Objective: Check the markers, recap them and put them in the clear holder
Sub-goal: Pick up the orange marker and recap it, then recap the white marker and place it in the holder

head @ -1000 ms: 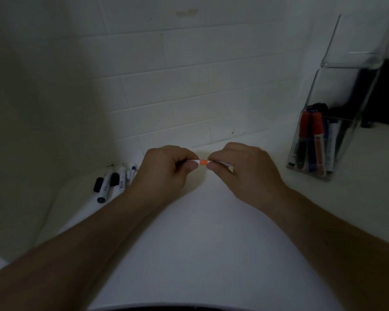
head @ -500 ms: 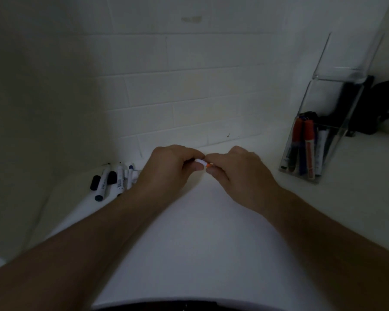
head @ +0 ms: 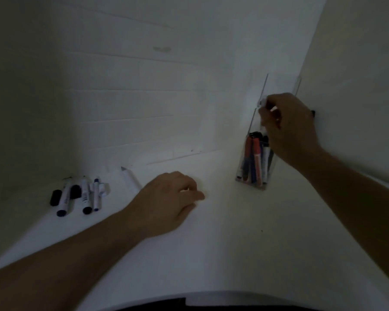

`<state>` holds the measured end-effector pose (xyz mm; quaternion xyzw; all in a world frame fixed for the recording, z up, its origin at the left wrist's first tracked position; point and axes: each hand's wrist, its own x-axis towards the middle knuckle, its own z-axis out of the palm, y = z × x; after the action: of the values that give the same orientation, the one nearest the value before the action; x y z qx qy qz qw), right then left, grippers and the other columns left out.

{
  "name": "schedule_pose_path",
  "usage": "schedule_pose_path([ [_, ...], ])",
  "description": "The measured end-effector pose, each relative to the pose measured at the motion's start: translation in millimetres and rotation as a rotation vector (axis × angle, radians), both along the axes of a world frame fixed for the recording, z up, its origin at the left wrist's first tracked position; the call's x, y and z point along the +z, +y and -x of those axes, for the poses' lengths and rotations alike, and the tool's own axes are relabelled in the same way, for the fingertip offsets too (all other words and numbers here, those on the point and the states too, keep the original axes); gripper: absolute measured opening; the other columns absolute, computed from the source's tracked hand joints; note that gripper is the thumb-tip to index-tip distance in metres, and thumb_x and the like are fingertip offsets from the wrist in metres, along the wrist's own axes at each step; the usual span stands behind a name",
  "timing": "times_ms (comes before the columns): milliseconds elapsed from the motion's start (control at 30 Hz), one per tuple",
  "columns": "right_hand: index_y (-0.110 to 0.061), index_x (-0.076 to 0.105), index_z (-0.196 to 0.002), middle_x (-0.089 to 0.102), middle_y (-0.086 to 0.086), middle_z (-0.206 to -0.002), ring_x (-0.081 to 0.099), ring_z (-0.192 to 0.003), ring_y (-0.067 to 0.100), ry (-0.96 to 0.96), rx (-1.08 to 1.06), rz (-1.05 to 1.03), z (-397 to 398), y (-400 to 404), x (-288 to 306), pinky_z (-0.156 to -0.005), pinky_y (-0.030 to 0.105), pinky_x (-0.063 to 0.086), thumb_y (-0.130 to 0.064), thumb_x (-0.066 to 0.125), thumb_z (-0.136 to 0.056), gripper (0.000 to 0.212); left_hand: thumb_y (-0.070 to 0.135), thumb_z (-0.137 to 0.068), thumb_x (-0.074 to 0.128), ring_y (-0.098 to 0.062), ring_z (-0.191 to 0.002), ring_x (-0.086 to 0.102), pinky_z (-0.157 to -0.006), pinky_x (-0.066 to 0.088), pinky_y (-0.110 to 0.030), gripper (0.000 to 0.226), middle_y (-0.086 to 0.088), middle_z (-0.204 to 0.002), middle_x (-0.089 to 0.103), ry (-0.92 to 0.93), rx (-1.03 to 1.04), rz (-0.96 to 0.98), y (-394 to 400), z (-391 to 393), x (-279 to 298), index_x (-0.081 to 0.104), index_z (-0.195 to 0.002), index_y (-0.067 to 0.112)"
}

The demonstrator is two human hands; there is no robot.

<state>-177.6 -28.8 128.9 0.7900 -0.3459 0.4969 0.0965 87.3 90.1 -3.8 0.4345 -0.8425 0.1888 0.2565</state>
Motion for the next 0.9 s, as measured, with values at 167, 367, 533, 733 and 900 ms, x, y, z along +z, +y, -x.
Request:
schedule_pose_path([
  [167, -0.016, 0.061, -0.117, 0.066, 0.001, -0.089, 0.066, -0.079, 0.022, 0.285, -0.240, -0.090, 20, -13, -4, -0.067, 0.025, 0.042, -0.031, 0.053, -0.102, 0.023, 0.024, -0.098, 0.056, -0.020, -0.089, 0.061, -0.072, 0.047, -0.037, 0.024, -0.002, -0.105, 0.067, -0.030, -0.067, 0.082, 4, 2, -1, 0.073, -0.114, 0.023],
  [367, -0.029, 0.045, -0.128, 0.065, 0.000, -0.074, 0.060, -0.053, 0.017, 0.441, -0.385, -0.179, 15, -19, -23, -0.052, 0.037, 0.058, -0.037, 0.039, -0.104, 0.026, 0.022, -0.096, 0.059, -0.017, -0.083, 0.060, -0.069, 0.047, -0.033, 0.024, 0.001, -0.103, 0.066, -0.052, -0.062, 0.051, 5, 0, -2, 0.071, -0.116, 0.025],
  [533, -0.027, 0.060, -0.126, 0.064, -0.002, -0.085, 0.060, -0.065, 0.016, 0.536, -0.398, -0.332, 16, -19, -27, -0.063, 0.030, 0.053, -0.027, 0.040, -0.105, 0.029, 0.034, -0.100, 0.054, -0.016, -0.079, 0.061, -0.067, 0.050, -0.032, 0.023, 0.003, -0.100, 0.068, -0.032, -0.051, 0.010, 6, -1, -1, 0.072, -0.112, 0.027],
  [733, -0.027, 0.058, -0.129, 0.069, 0.006, -0.102, 0.065, -0.081, 0.022, 0.419, -0.358, -0.362, 18, -8, -36, -0.075, 0.038, 0.057, -0.021, 0.038, -0.104, 0.032, 0.041, -0.103, 0.047, -0.014, -0.074, 0.060, -0.061, 0.052, -0.032, 0.029, 0.006, -0.091, 0.065, -0.035, -0.023, 0.001, 7, 0, -2, 0.073, -0.101, 0.029],
  [900, -0.025, 0.053, -0.132, 0.059, 0.003, -0.115, 0.061, -0.087, 0.023, 0.256, -0.170, -0.108, -13, 20, -51, -0.073, 0.042, 0.058, -0.015, 0.047, -0.096, 0.037, 0.051, -0.101, 0.042, -0.012, -0.060, 0.058, -0.049, 0.047, -0.031, 0.040, 0.009, -0.073, 0.055, 0.027, 0.049, 0.024, 14, -7, 4, 0.069, -0.080, 0.029],
])
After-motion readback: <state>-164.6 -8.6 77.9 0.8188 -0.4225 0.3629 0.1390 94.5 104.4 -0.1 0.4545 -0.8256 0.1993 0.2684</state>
